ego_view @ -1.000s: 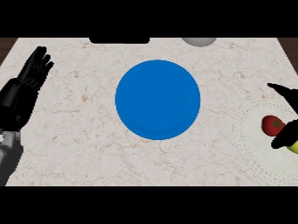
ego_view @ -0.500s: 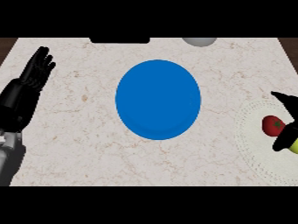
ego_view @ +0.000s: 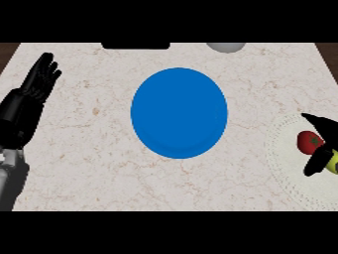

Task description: Pick the tomato from the placemat and place it in the plate

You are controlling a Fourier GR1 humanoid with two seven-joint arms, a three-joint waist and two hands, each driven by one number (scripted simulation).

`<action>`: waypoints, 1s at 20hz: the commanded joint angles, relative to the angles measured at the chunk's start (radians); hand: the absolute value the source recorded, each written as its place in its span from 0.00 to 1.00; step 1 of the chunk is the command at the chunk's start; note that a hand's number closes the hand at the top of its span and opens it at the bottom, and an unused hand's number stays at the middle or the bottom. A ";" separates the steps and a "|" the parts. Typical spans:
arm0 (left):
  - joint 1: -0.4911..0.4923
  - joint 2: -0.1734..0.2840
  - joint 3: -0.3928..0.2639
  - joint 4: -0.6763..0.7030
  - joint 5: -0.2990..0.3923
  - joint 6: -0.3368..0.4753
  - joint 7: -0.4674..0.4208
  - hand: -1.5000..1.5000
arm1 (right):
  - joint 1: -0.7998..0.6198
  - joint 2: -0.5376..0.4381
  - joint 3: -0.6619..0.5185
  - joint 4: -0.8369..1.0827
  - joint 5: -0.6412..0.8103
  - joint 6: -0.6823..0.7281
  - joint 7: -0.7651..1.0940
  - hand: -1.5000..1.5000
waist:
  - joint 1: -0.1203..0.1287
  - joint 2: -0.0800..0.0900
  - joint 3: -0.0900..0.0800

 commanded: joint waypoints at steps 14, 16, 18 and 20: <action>-0.030 -0.042 0.037 -0.009 -0.032 -0.037 0.041 0.50 | -0.099 0.059 -0.069 0.258 0.228 -0.333 -0.236 1.00 | 0.003 0.002 0.001; -0.040 -0.016 0.072 0.025 -0.010 -0.061 0.050 0.50 | -0.004 0.092 -0.060 0.150 0.246 -0.417 -0.153 1.00 | -0.011 -0.002 0.000; 0.102 -0.019 0.080 -0.052 -0.006 -0.063 -0.017 0.50 | 0.135 0.076 -0.064 0.007 0.239 -0.428 -0.040 1.00 | -0.027 -0.014 -0.003; 0.048 -0.004 0.091 -0.016 -0.019 -0.050 0.012 0.50 | 0.255 0.075 -0.089 -0.012 0.239 -0.495 -0.003 1.00 | -0.063 -0.017 -0.003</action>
